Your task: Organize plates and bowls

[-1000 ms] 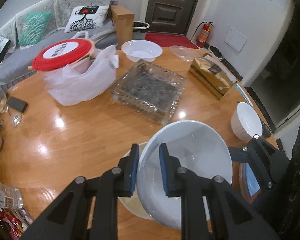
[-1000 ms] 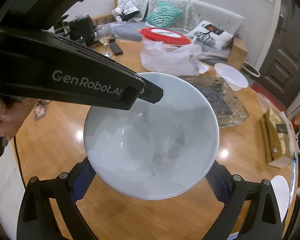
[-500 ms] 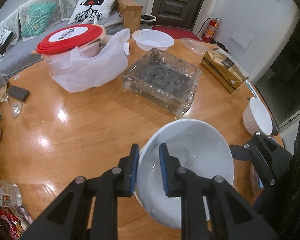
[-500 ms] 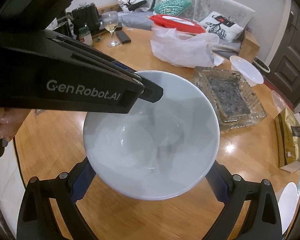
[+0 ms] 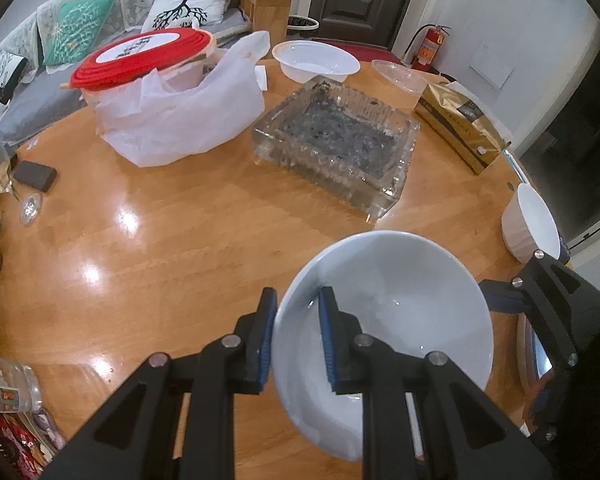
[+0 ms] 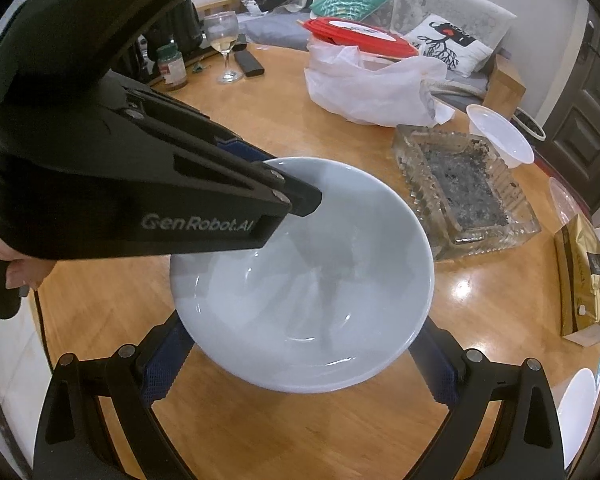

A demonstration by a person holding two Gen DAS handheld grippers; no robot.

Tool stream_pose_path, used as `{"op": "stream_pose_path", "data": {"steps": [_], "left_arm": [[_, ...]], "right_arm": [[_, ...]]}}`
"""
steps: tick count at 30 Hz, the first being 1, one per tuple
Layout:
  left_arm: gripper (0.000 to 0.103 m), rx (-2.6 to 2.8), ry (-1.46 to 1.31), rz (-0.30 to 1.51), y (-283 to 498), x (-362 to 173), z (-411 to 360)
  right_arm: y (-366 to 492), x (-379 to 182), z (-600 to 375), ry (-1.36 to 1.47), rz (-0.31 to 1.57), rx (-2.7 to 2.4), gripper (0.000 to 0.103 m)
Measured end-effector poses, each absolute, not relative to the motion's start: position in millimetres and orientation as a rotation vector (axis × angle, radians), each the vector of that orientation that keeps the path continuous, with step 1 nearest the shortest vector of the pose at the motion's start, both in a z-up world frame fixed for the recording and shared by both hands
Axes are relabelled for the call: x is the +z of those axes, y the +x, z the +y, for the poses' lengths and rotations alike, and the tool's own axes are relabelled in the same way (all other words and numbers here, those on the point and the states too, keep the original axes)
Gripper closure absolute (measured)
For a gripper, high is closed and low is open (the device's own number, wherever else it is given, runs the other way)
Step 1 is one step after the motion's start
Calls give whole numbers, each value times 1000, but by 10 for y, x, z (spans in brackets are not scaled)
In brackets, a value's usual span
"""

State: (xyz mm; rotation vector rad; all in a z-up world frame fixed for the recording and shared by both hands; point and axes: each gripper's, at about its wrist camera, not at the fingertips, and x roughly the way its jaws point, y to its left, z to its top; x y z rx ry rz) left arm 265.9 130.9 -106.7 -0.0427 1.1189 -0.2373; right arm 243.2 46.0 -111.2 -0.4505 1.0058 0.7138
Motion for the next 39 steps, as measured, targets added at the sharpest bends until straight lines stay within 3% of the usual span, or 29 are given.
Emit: {"op": "stream_pose_path", "data": {"steps": [32,39], "left_arm": [[79,-210,26,1169,2617,-1194,1105],[79,-130,85,1127,2576,-893,1064]], "right_arm": [[2378,-1143,313,-445,1020,743,5],[2232,-903,21,-384,929,742,6]]}}
